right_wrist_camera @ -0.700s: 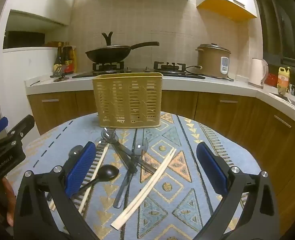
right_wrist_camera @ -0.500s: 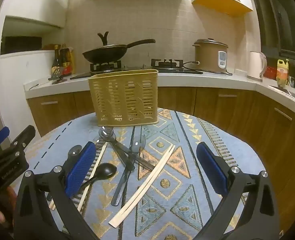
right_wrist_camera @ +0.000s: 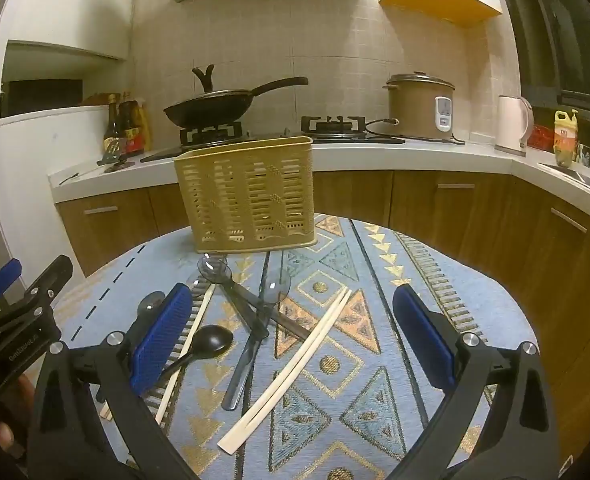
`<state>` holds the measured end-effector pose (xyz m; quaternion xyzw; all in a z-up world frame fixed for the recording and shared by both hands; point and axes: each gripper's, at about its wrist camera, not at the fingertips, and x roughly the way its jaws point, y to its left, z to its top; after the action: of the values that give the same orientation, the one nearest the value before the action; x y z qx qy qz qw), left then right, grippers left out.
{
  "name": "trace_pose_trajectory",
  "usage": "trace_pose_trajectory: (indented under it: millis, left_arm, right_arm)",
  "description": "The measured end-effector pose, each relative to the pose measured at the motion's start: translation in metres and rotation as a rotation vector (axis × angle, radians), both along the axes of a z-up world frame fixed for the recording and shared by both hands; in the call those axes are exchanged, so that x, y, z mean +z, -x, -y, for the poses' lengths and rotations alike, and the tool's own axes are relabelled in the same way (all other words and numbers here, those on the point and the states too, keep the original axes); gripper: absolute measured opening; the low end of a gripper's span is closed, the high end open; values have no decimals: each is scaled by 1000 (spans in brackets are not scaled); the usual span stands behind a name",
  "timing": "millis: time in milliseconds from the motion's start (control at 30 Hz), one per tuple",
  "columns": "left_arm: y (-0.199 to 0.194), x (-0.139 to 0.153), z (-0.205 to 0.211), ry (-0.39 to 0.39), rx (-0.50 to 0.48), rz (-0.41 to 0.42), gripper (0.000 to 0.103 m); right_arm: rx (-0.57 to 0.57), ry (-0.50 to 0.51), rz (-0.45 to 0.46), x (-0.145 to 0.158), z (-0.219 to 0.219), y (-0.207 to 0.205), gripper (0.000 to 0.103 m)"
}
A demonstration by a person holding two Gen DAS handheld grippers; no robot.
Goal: Organize utensils
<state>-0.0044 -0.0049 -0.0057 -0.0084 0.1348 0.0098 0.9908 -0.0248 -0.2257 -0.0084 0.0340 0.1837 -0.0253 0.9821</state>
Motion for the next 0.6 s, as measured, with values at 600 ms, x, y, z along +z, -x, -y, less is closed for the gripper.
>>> trace_pose_trajectory:
  millis: [600]
  left_arm:
    - [-1, -5, 2, 3, 1, -4, 95]
  right_arm:
    - [2, -17, -20, -3, 3, -4, 96]
